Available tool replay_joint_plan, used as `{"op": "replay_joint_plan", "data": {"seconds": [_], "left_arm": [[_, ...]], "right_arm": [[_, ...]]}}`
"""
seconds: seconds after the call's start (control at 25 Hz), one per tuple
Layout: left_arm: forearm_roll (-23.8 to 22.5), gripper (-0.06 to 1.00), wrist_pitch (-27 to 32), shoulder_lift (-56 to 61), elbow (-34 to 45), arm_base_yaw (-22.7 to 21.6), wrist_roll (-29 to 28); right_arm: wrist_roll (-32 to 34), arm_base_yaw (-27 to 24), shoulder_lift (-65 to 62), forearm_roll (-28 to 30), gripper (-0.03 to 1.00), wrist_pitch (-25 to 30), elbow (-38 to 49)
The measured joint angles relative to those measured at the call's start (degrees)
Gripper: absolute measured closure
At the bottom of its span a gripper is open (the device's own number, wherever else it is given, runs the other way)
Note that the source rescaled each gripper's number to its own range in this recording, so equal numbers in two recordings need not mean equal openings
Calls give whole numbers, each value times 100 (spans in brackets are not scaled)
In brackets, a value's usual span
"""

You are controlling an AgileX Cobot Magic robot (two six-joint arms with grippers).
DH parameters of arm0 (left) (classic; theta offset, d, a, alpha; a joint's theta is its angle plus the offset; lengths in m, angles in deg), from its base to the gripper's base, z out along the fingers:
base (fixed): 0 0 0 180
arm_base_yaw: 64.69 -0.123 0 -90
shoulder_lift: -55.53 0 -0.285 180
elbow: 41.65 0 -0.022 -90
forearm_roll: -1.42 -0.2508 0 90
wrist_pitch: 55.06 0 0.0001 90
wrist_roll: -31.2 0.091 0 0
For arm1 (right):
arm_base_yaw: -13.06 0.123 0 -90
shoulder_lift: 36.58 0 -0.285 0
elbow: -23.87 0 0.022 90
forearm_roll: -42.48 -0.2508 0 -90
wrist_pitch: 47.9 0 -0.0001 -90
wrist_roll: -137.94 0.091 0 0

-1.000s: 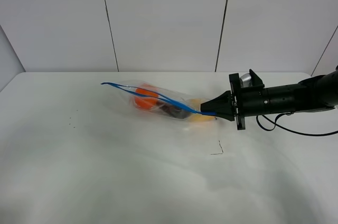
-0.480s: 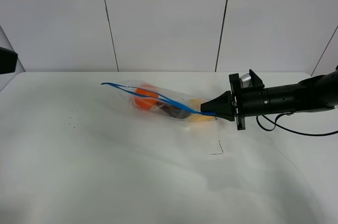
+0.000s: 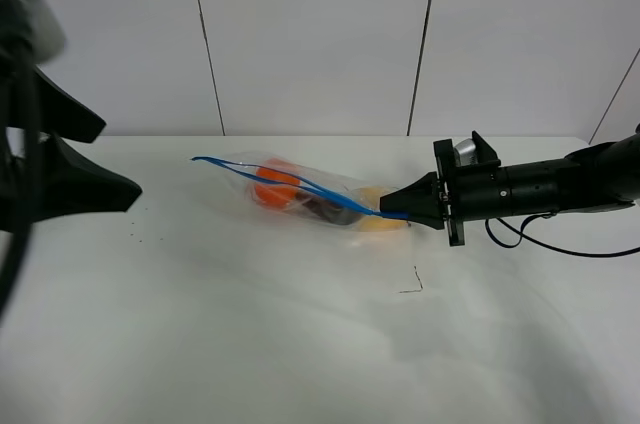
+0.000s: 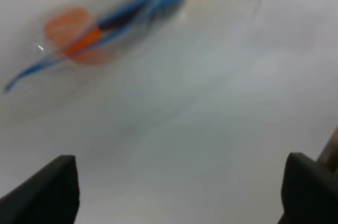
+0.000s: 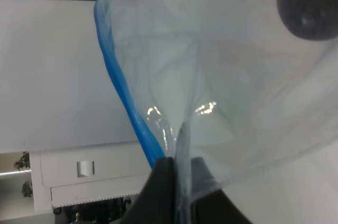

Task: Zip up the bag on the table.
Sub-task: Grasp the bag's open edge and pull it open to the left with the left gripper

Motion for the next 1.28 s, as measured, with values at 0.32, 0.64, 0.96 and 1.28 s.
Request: {"op": "replay_joint_plan", "data": {"seconds": [0.32, 0.64, 0.96, 1.28], "left_arm": [[-2501, 3, -196, -1158, 0, 2141, -1185], [-5242, 4, -1497, -2464, -11, 3191, -3396], [-7396, 5, -2227, -3534, -11, 3317, -5485], [-8997, 7, -2521, -4124, -11, 3663, -6965]], "right_arm": [[0, 0, 0, 0, 97, 0, 0], [-2, 0, 0, 24, 97, 0, 0], [3, 0, 0, 29, 97, 0, 0], [8, 0, 0, 29, 97, 0, 0]]}}
